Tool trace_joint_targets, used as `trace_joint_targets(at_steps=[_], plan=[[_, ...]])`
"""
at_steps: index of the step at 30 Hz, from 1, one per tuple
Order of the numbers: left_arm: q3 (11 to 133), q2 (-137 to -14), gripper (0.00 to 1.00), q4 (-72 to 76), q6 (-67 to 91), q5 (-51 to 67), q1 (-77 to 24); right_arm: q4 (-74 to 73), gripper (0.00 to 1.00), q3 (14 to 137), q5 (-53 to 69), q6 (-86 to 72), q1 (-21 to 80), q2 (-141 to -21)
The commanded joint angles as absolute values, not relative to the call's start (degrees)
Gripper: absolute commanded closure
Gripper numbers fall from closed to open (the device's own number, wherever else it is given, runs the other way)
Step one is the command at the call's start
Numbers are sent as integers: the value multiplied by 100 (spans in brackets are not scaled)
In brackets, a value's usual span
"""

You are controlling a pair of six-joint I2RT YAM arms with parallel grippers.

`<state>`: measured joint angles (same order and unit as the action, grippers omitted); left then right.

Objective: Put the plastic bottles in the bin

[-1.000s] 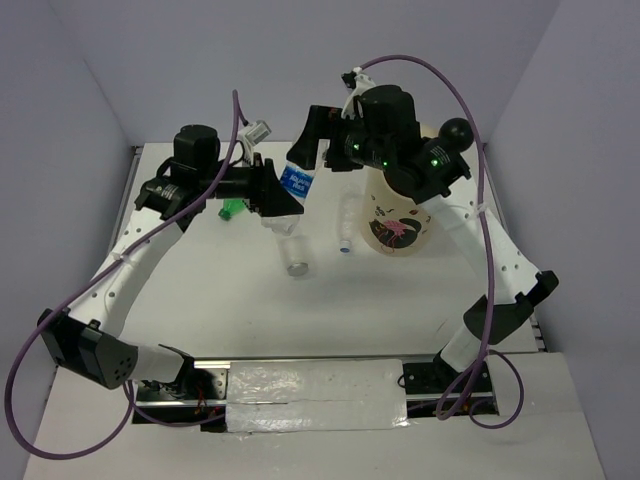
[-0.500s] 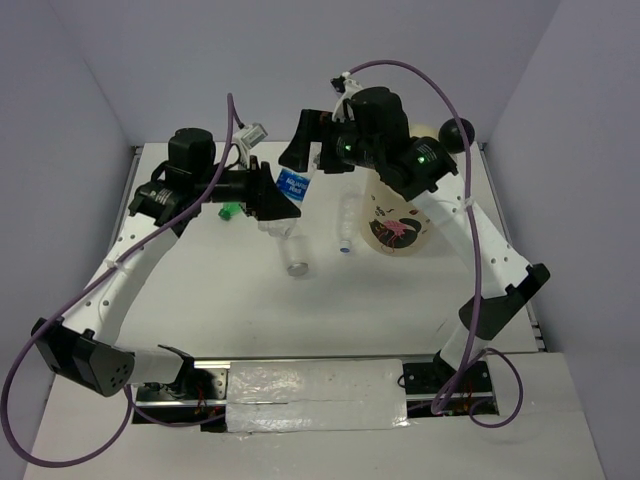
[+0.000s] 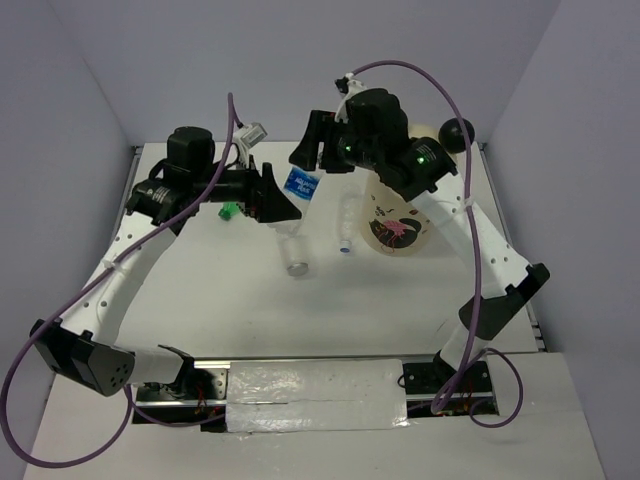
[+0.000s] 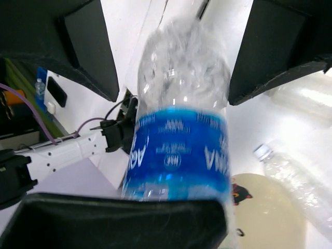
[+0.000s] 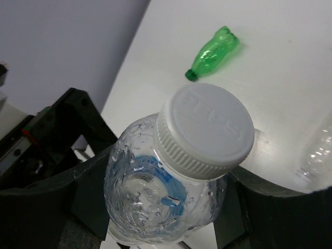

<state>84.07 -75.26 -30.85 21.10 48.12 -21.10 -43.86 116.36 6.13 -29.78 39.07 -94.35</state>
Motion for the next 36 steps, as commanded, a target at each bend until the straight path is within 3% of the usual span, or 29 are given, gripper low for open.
trace_joint_targets(at_steps=[1,9,16,20,29,36], plan=[[8876,-7558,1,-3461,1793,4475,-2118,-4798,57,12102,-305,-2655,3893,-9044],[9194,-7480,1,-3727,1906,3647,-1584,-5248,54,11630,-3807,-2022,3876,-7780],[8350,-7427,3,-2953,2786,3480,-1143,-2852,51,9416,-6555,-513,3823,-6513],[8253,-7471,3,-2804,2918,3507,-1143,-771,48,8536,-6952,648,3779,-6355],[8244,-7471,2,-2804,2918,3586,-1142,2587,45,6849,-6856,1695,3744,-6223],[8191,-7400,1,-2786,2900,3630,-1125,3979,39,6031,-6697,2090,3718,-6442]])
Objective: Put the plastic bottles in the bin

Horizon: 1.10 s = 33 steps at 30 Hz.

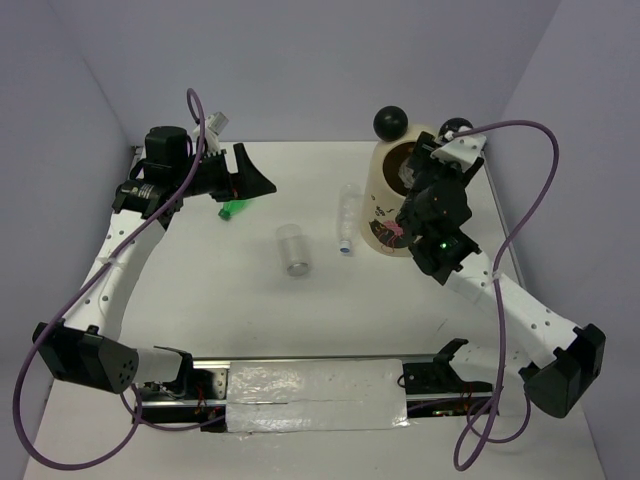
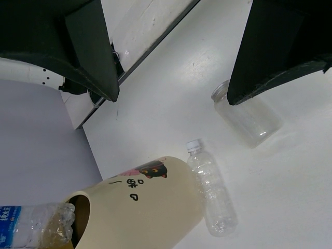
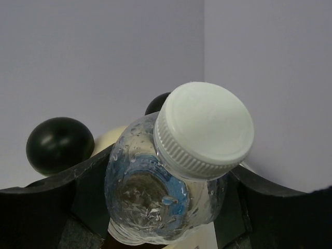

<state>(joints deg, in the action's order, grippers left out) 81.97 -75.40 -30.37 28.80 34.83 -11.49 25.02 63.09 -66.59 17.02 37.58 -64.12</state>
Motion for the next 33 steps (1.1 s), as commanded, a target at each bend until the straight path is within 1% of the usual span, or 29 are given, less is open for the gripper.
trace_joint_targets(at_steps=[1,3,7,13,15,16,18,19,21,22,23,25,26,29,33], plan=[[8183,-7383,1,-2769,2900,3639,-1125,4269,35,5881,-6602,2214,3726,-6486],[8183,-7365,1,-2804,2892,3639,-1125,4360,29,5704,-6557,2119,3718,-6643],[8156,-7313,1,-2856,2830,3665,-1125,3966,1,5747,-6416,1777,3718,-6828],[8077,-7304,1,-2830,2865,3709,-1125,2735,0,6362,-6197,1020,3726,-6540],[7999,-7286,1,-2769,2935,3674,-1125,2033,0,6661,-5986,670,3718,-6390],[7963,-7286,1,-2690,3023,3630,-1125,1404,0,7001,-5837,520,3718,-6303],[7876,-7321,1,-2672,3137,3394,-1125,733,0,7399,-5478,46,3718,-6100],[7858,-7400,1,-2689,3225,3297,-1125,51,0,7827,-5319,-252,3700,-6065],[7805,-7575,1,-2838,3313,3051,-1151,-761,0,8312,-4942,-482,3709,-6064],[7796,-7646,1,-2908,3331,2797,-1169,-1147,0,8776,-4852,-588,3700,-6099],[7761,-7690,1,-2970,3366,2638,-1186,-1865,0,8989,-4747,-780,3709,-6126],[7691,-7821,1,-3085,3462,2122,-1335,-2493,0,9384,-4449,-966,3709,-6187],[7647,-7857,2,-3085,3489,1953,-1397,-3001,0,9439,-4325,-1141,3709,-6179],[7533,-8068,2,-3076,3726,1443,-1669,-3654,0,9273,-3973,-1475,3709,-6021],[7348,-8349,2,-2953,4051,1283,-1915,-4077,0,8843,-3508,-1863,3718,-5731]])
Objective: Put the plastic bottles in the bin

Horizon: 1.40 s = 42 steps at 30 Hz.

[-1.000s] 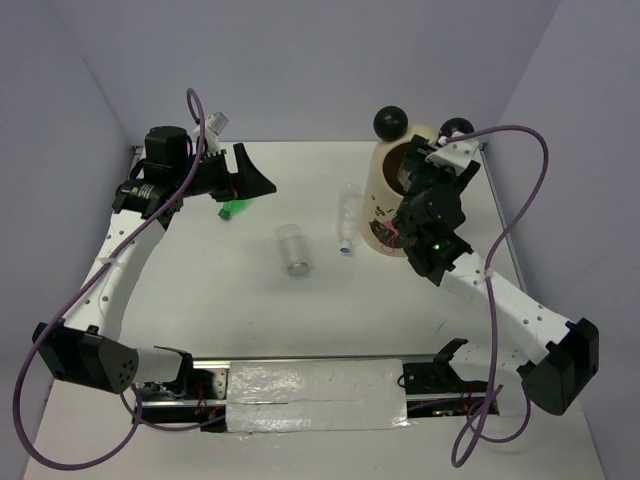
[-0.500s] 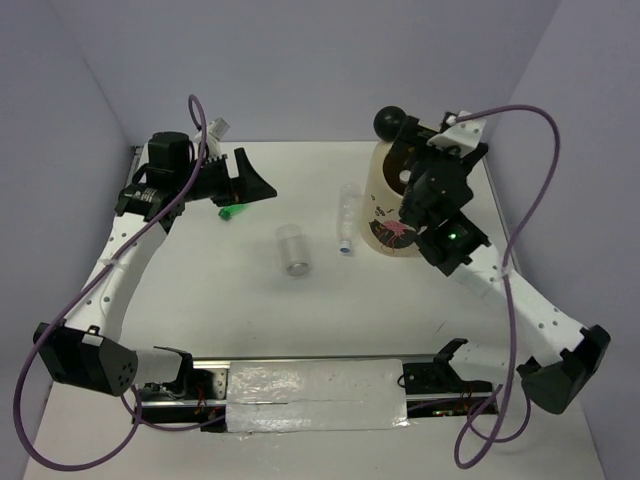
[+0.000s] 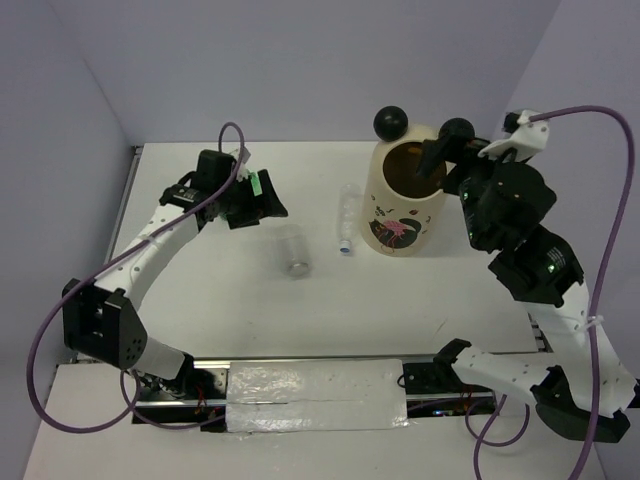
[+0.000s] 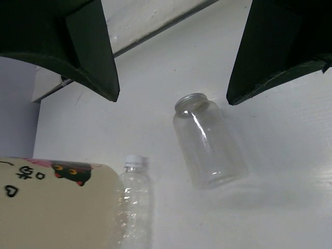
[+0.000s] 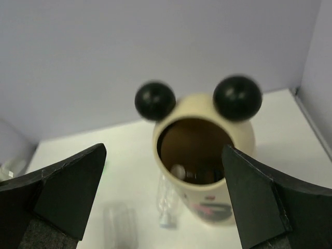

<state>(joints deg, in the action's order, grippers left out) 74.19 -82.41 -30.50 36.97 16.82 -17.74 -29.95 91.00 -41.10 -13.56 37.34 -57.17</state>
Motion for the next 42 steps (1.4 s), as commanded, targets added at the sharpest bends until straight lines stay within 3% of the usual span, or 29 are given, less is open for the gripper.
trace_joint_targets(at_steps=[1,8,15,21,42], plan=[[7330,-8419,2,-2884,4121,1248,-1960,-4235,0,8694,-3420,-1976,3718,-5678],[7637,-8850,2,-2918,3885,888,-2311,-4684,0,7990,-2400,-2610,3945,-5721],[7603,-9456,1,-3042,4060,501,-2417,-4650,0,7436,-2523,-3102,4333,-5670],[7638,-9949,1,-2849,4280,404,-2707,-4676,0,7655,-2672,-3006,4333,-5625],[6891,-10213,1,-2171,5554,-228,-3392,-4702,0,7462,-2663,-3102,4342,-5388]])
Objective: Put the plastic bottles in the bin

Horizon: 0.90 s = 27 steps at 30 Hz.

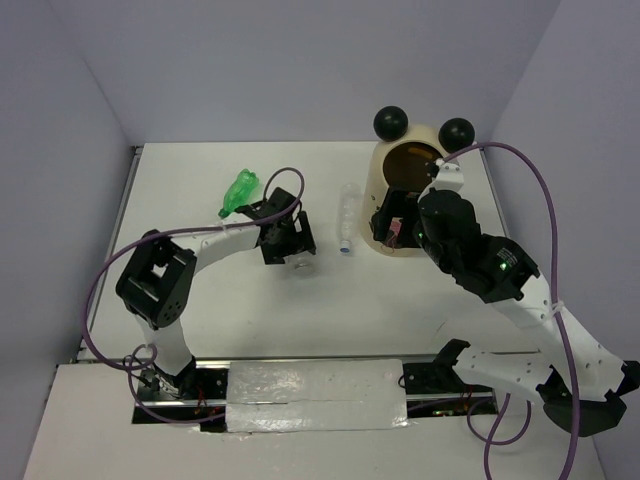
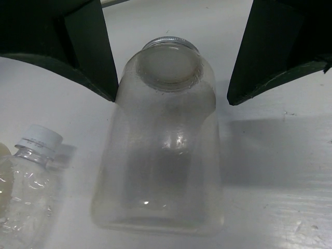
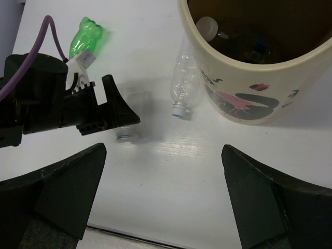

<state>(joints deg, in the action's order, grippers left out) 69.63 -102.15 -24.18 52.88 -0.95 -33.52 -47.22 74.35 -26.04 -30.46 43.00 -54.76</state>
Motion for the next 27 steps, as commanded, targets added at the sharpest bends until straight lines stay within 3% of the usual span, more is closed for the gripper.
trace_joint_targets(at_steps=[1,4,10,14,16,23,27], plan=[[6873,-10204,1,-2153,5563,-237,-3401,-4702,0,7462,-2672,-3103,4333,-5388],[6899,-10274,1,-2118,5537,-229,-3401,-4685,0,7444,-2654,-3103,4333,-5379],[6891,-10231,27,-2021,5458,-316,-3419,-4702,0,7488,-2637,-3146,4333,-5405],[6891,-10037,50,-2100,5143,-448,-3419,-4737,0,7567,-2619,-3129,4342,-5423],[6952,-9889,54,-2153,4897,-413,-3419,-4764,0,7637,-2602,-3111,4333,-5458],[7224,-9221,54,-2180,4097,578,-3349,-4790,0,7813,-2435,-2980,4333,-5563],[7163,-8711,52,-1969,3692,2139,-3191,-4887,0,8243,-1814,-2839,4333,-5879]])
